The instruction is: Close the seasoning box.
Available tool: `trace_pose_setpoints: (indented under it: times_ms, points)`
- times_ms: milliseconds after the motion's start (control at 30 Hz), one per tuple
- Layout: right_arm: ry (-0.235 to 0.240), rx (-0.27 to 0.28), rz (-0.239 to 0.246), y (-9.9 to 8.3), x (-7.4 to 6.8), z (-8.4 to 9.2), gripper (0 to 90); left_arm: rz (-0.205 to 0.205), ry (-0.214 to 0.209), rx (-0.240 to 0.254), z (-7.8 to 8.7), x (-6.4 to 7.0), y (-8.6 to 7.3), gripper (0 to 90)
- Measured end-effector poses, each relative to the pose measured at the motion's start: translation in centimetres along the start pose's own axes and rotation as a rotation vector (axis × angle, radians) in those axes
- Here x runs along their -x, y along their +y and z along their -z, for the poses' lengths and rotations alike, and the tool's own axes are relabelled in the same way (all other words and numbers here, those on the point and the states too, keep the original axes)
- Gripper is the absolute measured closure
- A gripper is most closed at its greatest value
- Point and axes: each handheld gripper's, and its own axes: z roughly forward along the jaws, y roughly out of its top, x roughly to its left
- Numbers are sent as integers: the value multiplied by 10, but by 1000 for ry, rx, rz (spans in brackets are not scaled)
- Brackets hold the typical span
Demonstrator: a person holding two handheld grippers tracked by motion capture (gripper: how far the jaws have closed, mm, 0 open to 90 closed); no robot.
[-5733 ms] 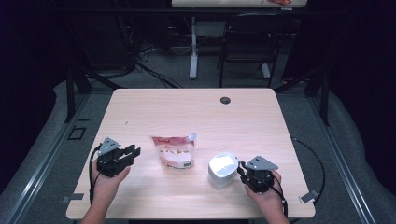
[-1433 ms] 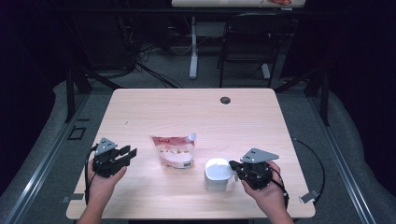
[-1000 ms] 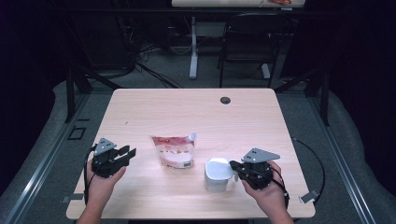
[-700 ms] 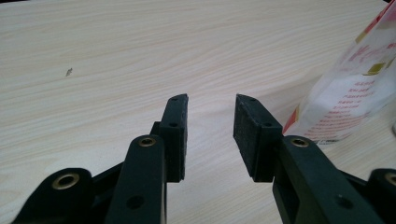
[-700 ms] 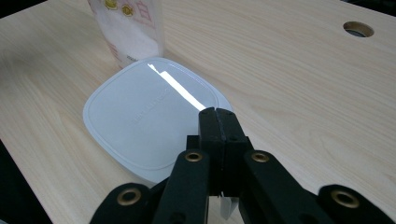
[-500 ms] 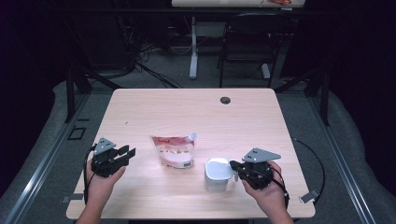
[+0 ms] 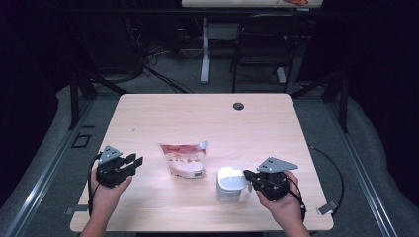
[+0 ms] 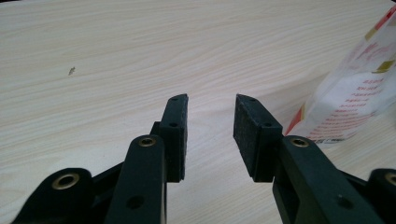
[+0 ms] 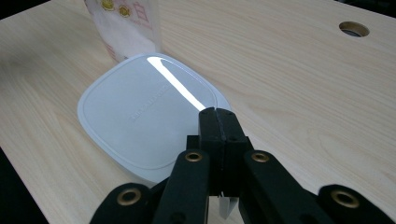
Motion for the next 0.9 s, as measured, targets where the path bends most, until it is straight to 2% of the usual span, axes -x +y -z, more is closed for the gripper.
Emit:
trace_pose_setpoints:
  times_ms: [400,900]
  points:
    - [-5,3,-8,-2,2,0,900,-17,8,0,3,4,1,653]
    - [10,17,-38,-5,5,0,900,-16,13,6,4,5,0,652]
